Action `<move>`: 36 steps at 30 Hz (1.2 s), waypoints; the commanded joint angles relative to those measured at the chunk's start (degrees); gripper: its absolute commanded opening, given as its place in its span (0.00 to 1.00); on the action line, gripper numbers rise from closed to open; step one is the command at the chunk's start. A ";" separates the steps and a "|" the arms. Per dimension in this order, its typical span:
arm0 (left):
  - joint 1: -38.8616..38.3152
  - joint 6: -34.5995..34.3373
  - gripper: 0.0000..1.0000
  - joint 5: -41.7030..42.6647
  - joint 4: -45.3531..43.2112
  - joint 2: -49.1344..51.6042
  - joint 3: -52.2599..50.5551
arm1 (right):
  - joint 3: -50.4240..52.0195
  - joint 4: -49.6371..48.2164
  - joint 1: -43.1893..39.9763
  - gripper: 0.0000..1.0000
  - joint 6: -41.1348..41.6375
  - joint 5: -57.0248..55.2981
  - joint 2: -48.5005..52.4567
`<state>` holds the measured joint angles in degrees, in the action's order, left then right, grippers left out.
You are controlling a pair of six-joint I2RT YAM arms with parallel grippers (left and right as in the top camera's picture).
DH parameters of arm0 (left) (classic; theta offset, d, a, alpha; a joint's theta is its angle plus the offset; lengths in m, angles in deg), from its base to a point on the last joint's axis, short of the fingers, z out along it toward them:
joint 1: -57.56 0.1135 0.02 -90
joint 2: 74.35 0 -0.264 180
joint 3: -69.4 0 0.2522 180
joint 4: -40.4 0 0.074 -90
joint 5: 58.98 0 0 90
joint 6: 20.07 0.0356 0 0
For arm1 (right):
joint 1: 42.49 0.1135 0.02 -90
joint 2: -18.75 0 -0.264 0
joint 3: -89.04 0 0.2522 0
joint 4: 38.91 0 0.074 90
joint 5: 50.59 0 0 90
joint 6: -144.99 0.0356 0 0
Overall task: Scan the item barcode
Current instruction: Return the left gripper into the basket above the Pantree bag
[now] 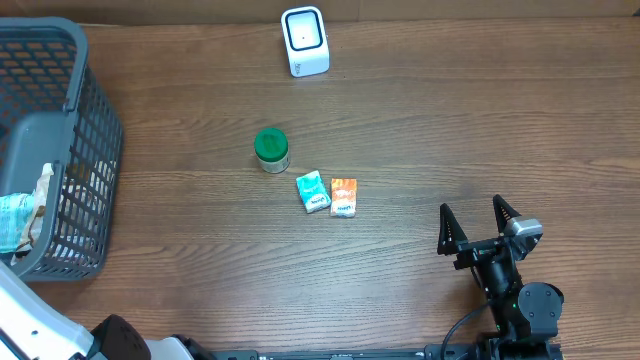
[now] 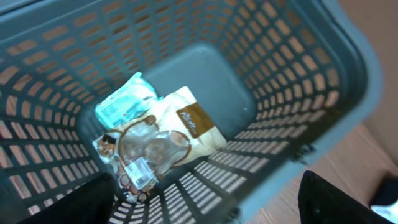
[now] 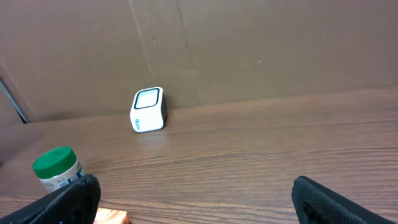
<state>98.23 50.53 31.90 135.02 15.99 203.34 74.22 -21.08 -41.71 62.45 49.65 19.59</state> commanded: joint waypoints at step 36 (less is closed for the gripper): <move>4.68 16.59 0.99 3.19 -19.21 16.92 -17.40 | 0.61 -0.33 -0.15 1.00 -0.24 -0.28 -0.66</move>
<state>102.95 61.72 34.46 116.23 31.10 186.11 74.22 -21.08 -41.69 62.45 49.67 19.59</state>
